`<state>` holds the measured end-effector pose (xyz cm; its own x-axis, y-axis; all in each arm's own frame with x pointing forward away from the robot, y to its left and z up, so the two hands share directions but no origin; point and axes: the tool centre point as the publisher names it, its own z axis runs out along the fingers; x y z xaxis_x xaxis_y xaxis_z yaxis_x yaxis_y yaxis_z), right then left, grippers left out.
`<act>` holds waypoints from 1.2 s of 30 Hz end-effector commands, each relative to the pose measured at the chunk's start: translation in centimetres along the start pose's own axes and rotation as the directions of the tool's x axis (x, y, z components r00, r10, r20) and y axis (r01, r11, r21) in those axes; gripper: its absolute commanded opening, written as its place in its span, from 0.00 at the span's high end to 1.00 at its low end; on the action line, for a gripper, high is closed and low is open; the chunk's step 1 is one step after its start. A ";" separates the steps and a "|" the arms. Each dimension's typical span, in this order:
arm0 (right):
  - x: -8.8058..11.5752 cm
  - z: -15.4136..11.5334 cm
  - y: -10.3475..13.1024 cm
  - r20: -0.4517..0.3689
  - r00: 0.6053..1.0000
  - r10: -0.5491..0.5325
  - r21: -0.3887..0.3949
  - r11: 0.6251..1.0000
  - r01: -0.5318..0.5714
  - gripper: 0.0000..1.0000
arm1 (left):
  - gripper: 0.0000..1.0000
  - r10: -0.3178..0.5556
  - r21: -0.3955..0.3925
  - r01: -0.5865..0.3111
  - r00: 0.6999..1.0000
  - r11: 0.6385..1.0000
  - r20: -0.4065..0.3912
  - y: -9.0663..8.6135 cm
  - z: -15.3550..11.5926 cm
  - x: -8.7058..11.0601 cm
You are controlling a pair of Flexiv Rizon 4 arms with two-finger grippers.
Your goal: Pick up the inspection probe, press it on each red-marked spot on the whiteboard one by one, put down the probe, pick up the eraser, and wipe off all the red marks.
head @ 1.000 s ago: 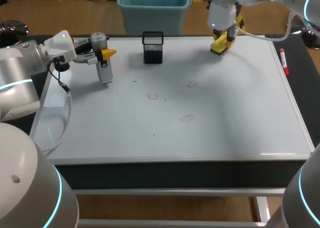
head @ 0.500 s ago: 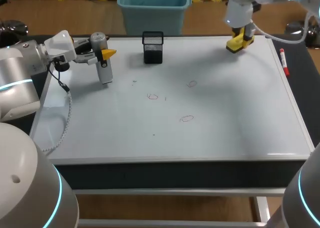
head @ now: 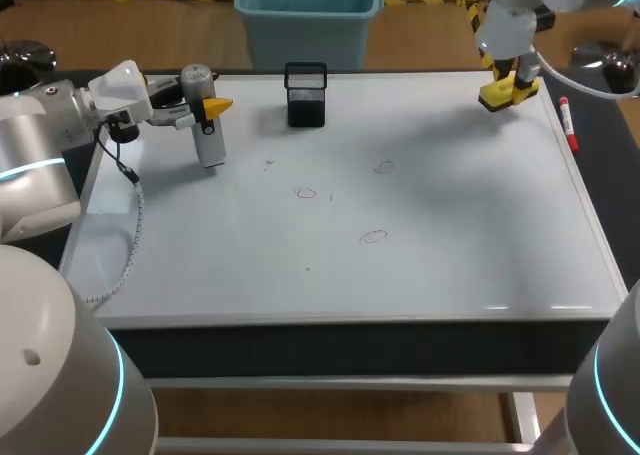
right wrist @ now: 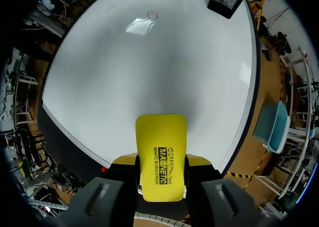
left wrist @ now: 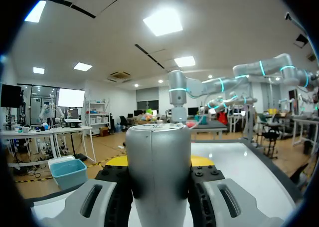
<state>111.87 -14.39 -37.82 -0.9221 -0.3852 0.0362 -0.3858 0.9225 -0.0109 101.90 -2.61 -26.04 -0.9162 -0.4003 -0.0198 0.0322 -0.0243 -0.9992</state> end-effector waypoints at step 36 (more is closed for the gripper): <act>3.9 0.0 2.8 0.013 0.999 -0.049 -0.013 0.999 0.049 1.00 | 1.00 0.001 0.002 -0.001 1.000 1.000 0.001 0.0 0.0 0.0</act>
<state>107.20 -13.25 -37.89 -0.9035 -0.4280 0.0211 -0.4280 0.9037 0.0043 101.90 -2.60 -26.05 -0.9161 -0.4004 -0.0198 0.0322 -0.0243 -0.9992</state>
